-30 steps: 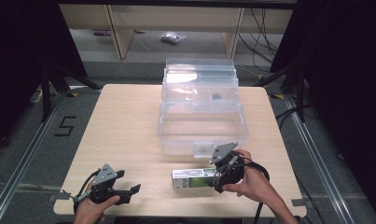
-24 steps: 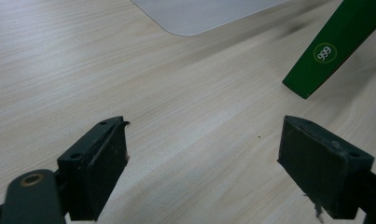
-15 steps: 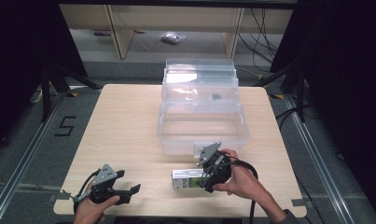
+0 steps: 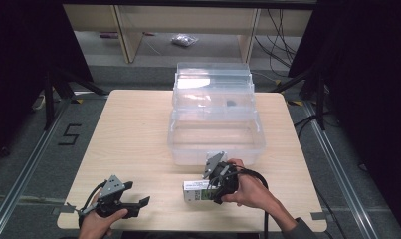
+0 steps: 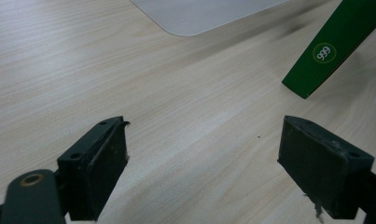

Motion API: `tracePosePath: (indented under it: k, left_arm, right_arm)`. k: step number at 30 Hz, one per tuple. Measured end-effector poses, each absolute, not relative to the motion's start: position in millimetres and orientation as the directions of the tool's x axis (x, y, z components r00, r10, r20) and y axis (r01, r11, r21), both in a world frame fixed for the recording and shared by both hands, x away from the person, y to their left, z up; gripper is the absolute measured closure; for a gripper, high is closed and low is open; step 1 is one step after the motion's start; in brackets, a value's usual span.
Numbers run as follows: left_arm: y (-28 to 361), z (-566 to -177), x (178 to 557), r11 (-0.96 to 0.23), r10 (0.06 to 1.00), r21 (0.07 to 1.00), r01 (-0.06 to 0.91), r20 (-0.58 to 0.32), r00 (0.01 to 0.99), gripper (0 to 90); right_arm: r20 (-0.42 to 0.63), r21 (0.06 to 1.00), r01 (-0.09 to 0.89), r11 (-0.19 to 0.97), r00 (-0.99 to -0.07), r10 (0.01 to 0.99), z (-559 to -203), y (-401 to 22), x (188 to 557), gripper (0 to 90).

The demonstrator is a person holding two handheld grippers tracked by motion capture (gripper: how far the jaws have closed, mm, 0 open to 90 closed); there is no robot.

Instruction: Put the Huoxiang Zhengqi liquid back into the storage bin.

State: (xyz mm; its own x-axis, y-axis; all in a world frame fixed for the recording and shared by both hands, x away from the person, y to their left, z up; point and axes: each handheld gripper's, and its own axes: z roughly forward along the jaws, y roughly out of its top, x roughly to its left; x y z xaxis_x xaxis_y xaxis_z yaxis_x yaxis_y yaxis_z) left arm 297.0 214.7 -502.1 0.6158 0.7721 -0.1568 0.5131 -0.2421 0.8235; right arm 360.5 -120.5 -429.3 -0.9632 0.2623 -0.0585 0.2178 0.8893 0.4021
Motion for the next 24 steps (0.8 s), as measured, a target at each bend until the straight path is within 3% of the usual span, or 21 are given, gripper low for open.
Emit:
tracePosePath:
  k: [12,24]
  left_arm:
    - [215,-502,297,-0.240,0.777,0.823,0.515,-0.156,0.610,14.9]
    - [215,-502,297,-0.244,0.775,0.823,0.513,-0.152,0.613,14.9]
  right_arm:
    - [-0.055,0.362,0.170,0.917,-0.978,0.203,-435,-110,365,37.5]
    - [-0.037,0.305,0.215,0.928,-0.971,0.237,-441,-107,366,45.4]
